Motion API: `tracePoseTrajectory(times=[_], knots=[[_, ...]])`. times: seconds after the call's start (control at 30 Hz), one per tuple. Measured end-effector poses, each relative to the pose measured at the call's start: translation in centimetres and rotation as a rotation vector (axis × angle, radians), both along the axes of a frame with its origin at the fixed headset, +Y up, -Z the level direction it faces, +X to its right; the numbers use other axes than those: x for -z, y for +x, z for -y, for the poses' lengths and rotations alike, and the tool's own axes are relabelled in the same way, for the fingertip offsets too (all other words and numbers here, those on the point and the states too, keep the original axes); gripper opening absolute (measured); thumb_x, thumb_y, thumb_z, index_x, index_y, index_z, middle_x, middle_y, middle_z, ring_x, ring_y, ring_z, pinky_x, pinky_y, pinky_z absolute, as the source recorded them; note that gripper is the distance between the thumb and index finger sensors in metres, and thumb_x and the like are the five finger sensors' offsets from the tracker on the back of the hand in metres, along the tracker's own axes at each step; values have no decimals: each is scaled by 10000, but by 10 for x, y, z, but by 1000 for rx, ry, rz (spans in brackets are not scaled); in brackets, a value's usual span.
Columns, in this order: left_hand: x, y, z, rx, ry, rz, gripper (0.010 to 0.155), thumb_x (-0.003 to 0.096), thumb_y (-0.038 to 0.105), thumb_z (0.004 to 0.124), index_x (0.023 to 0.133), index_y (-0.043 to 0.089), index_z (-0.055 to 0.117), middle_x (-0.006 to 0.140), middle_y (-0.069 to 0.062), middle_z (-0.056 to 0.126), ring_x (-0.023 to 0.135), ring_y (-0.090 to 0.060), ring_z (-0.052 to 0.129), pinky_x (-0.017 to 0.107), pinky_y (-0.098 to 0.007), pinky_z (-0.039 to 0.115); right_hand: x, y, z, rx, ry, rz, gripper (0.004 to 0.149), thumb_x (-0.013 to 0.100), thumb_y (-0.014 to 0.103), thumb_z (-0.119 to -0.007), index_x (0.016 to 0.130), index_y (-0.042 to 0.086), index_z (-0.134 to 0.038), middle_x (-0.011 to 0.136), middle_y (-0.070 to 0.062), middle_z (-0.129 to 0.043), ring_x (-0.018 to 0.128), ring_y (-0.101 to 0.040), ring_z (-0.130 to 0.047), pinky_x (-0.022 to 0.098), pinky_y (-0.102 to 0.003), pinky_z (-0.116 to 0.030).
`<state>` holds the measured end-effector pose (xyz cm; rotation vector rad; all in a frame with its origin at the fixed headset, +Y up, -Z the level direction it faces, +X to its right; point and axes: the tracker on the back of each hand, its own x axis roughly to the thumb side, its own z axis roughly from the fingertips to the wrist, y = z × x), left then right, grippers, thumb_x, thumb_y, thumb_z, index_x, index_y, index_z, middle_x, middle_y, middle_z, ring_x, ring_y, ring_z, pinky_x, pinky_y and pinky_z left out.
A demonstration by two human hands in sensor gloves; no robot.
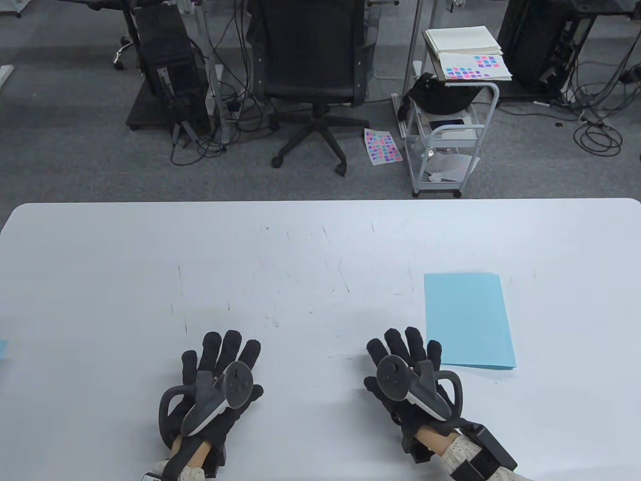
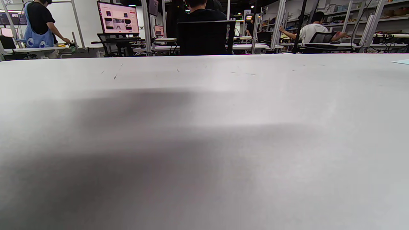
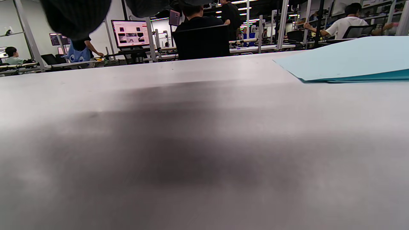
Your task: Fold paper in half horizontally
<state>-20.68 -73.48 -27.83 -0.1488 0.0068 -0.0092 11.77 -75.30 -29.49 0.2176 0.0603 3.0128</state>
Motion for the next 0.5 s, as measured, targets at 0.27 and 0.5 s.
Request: tracePoseTrajectory(times=[0.27,0.5], knots=[[-1,5,3,23,-8,19,811,337,657,622,996,622,150,1180,221,69,1155,-178,63,878,-580,206,-12,-10,8,-58,-9,-55,766,423,570,-690,1073,434,-307,1201,15,-142,1062,-396,-17,702,-701,-85],[-1,8,6,34,-23,24,812,338,656,621,997,619,149,1179,218,67,1154,-180,66,880,-577,211,-15,-14,12,-82,-22,-74,763,423,571,-689,1072,435,-313,1202,17,-145,1061,-395,-13,701,-701,-80]])
